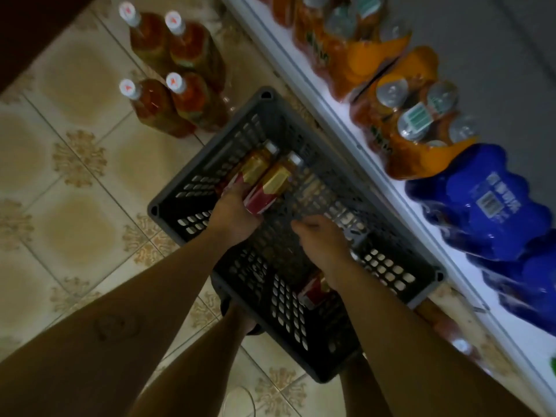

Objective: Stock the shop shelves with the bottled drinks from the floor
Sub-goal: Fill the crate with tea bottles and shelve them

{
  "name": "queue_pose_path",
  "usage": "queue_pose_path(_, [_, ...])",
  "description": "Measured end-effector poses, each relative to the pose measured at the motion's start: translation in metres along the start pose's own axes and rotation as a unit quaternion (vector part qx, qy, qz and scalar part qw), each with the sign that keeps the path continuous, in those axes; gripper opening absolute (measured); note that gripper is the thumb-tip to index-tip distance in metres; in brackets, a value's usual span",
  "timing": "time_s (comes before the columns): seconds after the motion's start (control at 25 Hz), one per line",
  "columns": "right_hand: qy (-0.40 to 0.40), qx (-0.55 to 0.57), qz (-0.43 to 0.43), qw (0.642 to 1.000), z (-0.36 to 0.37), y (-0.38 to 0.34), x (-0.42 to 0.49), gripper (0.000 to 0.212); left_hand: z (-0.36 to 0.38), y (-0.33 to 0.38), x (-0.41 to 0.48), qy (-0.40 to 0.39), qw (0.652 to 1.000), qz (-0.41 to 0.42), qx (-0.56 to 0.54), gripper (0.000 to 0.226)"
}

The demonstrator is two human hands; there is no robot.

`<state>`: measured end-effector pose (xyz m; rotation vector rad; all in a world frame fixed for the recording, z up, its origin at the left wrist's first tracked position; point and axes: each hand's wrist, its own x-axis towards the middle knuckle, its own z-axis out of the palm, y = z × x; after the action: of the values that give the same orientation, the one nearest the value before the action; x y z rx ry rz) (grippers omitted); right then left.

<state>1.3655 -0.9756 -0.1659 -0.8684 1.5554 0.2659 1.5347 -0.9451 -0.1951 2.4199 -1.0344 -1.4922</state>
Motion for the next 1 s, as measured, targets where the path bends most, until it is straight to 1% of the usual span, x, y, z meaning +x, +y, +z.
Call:
queue_pose_path(0.16, [-0.006, 0.041, 0.008, 0.999, 0.021, 0.019, 0.072, 0.045, 0.039, -0.027, 0.056, 0.019, 0.999, 0.01, 0.033, 0.068])
queue_pose_path(0.28, [-0.011, 0.073, 0.017, 0.997, 0.036, 0.032, 0.113, 0.049, 0.066, -0.047, 0.082, -0.001, 0.999, 0.013, 0.051, 0.079])
queue_pose_path(0.36, [-0.012, 0.093, 0.028, 0.995, 0.04, 0.039, 0.131, 0.052, 0.08, -0.056, 0.087, 0.013, 0.993, 0.014, 0.12, 0.09])
queue_pose_path(0.44, [-0.021, 0.11, 0.05, 0.992, 0.045, 0.044, 0.143, 0.056, 0.087, -0.057, 0.087, 0.047, 0.983, -0.004, 0.178, 0.091])
queue_pose_path(0.52, [-0.024, 0.123, 0.065, 0.99, 0.051, 0.045, 0.147, 0.06, 0.088, -0.056, 0.088, 0.05, 0.985, -0.022, 0.166, 0.081])
queue_pose_path(0.6, [-0.014, 0.136, 0.071, 0.988, 0.058, 0.041, 0.155, 0.064, 0.087, -0.06, 0.093, 0.042, 0.992, -0.034, 0.112, 0.074])
queue_pose_path(0.72, [-0.005, 0.132, 0.07, 0.989, 0.068, 0.034, 0.173, 0.07, 0.088, -0.06, 0.098, 0.027, 0.999, -0.024, 0.001, 0.064])
queue_pose_path(0.8, [-0.011, 0.135, 0.058, 0.989, 0.075, 0.029, 0.183, 0.073, 0.091, -0.057, 0.103, 0.013, 0.998, -0.054, -0.038, 0.056])
queue_pose_path(0.88, [-0.017, 0.146, 0.057, 0.987, 0.083, 0.026, 0.189, 0.077, 0.09, -0.057, 0.11, -0.009, 0.997, -0.068, -0.026, 0.059])
queue_pose_path(0.96, [-0.037, 0.187, 0.083, 0.978, 0.084, 0.022, 0.188, 0.08, 0.09, -0.054, 0.112, -0.037, 0.997, -0.056, 0.041, 0.069])
queue_pose_path(1.0, [-0.057, 0.204, 0.1, 0.972, 0.084, 0.023, 0.186, 0.085, 0.09, -0.053, 0.113, -0.044, 0.995, -0.054, 0.074, 0.071])
